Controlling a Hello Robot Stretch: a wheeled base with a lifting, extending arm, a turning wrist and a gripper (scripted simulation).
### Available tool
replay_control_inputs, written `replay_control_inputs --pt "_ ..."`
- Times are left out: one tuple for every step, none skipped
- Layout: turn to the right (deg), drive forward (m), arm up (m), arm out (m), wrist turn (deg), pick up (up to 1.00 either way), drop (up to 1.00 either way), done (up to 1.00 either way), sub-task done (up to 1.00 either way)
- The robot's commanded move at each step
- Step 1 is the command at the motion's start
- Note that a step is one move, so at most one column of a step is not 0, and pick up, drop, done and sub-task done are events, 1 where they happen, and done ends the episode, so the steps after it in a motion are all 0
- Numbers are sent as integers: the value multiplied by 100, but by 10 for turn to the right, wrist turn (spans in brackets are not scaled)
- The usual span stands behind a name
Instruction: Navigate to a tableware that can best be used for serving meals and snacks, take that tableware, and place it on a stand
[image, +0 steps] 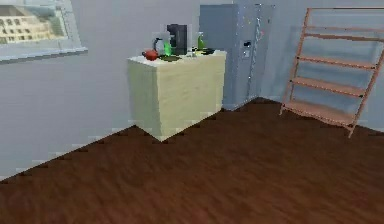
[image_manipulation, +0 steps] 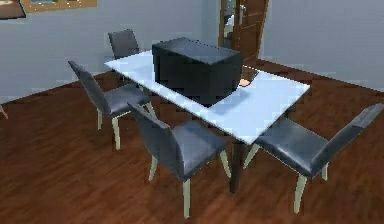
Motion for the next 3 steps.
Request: replay_control_inputs --pt "180 0 0 0 0 0 0 0 0" --pt "0 100 0 0 0 0 0 0 0" --pt "0 100 0 0 0 0 0 0 0"
